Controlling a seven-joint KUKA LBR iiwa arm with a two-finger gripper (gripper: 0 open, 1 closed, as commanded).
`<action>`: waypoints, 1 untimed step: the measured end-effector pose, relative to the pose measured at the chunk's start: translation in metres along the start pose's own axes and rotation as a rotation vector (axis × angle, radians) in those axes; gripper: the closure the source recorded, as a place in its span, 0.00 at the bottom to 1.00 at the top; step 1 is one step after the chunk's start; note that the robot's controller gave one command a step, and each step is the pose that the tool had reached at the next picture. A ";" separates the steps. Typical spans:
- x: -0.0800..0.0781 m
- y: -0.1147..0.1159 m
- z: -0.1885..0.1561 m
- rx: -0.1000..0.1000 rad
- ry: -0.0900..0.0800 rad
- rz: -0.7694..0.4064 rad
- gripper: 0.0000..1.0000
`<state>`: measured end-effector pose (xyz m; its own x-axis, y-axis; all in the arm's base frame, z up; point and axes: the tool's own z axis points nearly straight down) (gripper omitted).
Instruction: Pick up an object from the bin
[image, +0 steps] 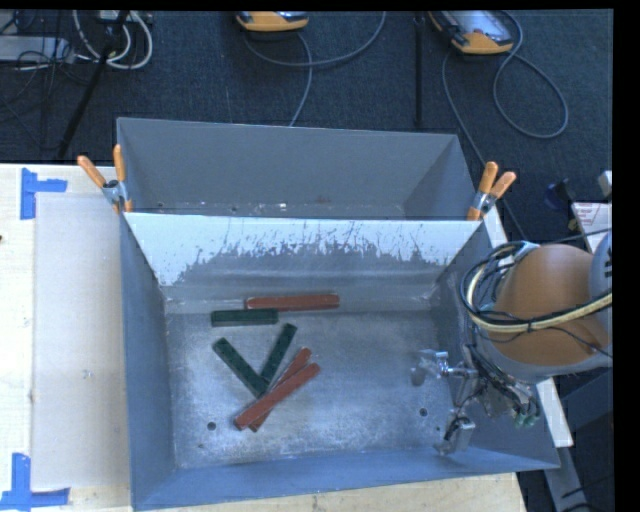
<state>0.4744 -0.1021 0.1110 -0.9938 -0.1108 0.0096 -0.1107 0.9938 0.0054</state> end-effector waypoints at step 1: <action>-0.024 0.093 0.032 0.000 -0.006 -0.034 0.00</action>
Offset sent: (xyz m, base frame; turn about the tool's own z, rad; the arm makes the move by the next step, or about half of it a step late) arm 0.0139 0.0895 -0.0296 -0.0262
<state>0.4877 -0.0067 0.0795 -0.9895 -0.1447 0.0035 -0.1447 0.9895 0.0058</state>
